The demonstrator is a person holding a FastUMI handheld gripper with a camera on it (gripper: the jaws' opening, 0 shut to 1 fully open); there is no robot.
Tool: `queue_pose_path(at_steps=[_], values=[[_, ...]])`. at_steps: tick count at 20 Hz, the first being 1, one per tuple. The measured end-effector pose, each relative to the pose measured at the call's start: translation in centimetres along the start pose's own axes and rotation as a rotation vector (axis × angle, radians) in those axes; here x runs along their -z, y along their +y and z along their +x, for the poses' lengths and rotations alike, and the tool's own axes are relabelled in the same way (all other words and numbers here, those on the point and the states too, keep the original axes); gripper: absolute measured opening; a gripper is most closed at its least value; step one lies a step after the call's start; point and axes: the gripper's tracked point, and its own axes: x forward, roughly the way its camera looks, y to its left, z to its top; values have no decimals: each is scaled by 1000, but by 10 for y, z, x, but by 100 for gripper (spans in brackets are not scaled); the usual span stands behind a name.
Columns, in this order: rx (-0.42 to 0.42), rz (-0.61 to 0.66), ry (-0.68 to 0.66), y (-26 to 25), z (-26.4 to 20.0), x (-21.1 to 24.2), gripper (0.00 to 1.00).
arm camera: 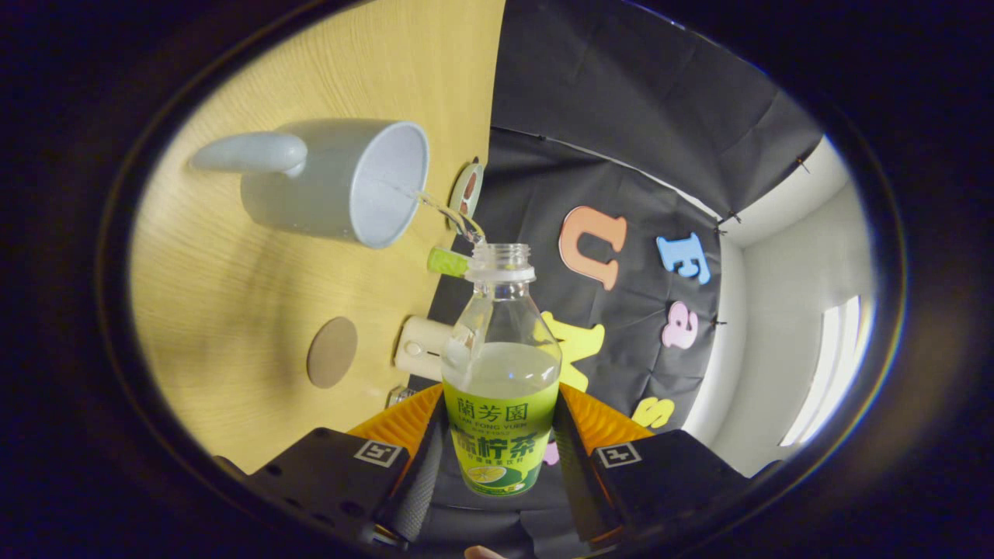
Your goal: Take the bottle from table, then pour the juice into the cup, finally place the bottle on the coaster
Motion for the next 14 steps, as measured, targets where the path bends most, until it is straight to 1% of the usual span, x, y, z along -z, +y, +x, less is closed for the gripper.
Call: queue_pose_path(at_steps=[14], values=[[4, -74, -2, 0, -1, -1, 76]])
